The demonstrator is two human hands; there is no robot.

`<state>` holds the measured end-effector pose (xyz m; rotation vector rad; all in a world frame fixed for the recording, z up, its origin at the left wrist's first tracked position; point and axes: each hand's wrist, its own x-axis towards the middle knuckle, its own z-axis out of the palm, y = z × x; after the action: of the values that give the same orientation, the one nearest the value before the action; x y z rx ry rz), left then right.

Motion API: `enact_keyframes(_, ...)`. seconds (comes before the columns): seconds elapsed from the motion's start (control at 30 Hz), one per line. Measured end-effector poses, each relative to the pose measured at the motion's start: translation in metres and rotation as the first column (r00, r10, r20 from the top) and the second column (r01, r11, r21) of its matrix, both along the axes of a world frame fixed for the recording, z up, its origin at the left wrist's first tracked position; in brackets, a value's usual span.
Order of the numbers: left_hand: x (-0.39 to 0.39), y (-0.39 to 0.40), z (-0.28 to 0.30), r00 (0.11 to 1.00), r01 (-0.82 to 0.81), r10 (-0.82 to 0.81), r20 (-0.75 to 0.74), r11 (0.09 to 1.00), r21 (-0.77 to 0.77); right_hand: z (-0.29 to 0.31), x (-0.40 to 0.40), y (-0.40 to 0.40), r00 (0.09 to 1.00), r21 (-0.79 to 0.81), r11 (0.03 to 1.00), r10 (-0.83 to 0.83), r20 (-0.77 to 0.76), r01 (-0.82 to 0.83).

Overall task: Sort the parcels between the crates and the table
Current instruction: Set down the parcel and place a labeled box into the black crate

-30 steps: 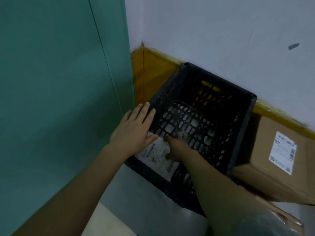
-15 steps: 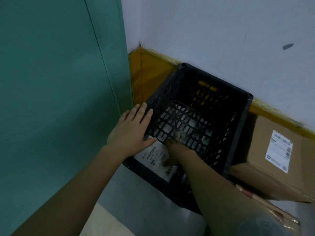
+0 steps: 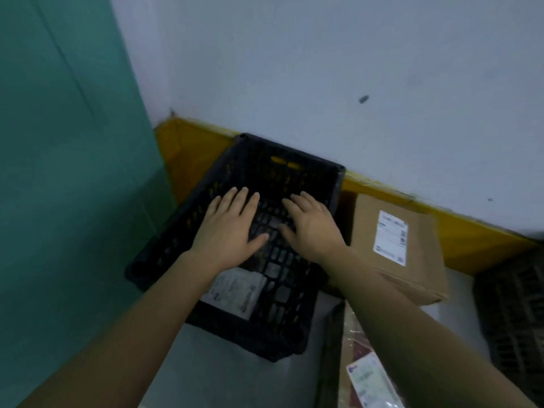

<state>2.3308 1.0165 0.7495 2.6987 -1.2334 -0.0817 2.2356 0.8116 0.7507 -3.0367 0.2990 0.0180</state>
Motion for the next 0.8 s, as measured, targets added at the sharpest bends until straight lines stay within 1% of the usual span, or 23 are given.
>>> enact_keyframes(0.1,-0.024,-0.042,0.005,0.997,0.071,-0.070,0.021,0.996,-0.059,0.018,-0.045,-0.029,0.977,-0.001,0.994,-0.112,0.183,0.114)
enact_keyframes(0.17,-0.043,-0.073,0.010,0.992,0.125,-0.124,0.023,0.989,-0.080,0.019,-0.078,-0.054,0.952,0.023,0.976,-0.217,0.214,0.217)
enact_keyframes(0.27,-0.075,-0.119,0.016,0.980,0.198,-0.200,-0.004,0.974,-0.109,0.013,-0.128,-0.093,0.916,0.008,0.934,-0.351,0.197,0.356)
enact_keyframes(0.33,-0.095,-0.147,0.016,0.973,0.224,-0.228,-0.024,0.968,-0.114,0.005,-0.155,-0.118,0.881,0.003,0.892,-0.447,0.154,0.452)
enact_keyframes(0.47,-0.120,-0.189,-0.002,0.964,0.245,-0.249,-0.094,0.968,-0.053,-0.021,-0.196,-0.155,0.835,-0.021,0.835,-0.548,0.045,0.549)
enact_keyframes(0.57,-0.130,-0.208,-0.024,0.969,0.183,-0.180,-0.171,0.983,0.002,-0.044,-0.221,-0.176,0.801,-0.003,0.802,-0.597,-0.049,0.598)
enact_keyframes(0.67,-0.132,-0.216,-0.052,0.953,0.050,-0.033,-0.301,0.998,0.047,-0.073,-0.237,-0.191,0.754,0.104,0.747,-0.645,-0.123,0.656)
enact_keyframes(0.73,-0.133,-0.217,-0.064,0.892,-0.051,0.044,-0.450,0.999,-0.003,-0.086,-0.240,-0.194,0.762,0.241,0.724,-0.626,-0.163,0.647)
enact_keyframes(0.8,-0.133,-0.219,-0.067,0.805,-0.147,0.077,-0.588,0.986,-0.073,-0.089,-0.241,-0.195,0.805,0.378,0.719,-0.573,-0.151,0.583)
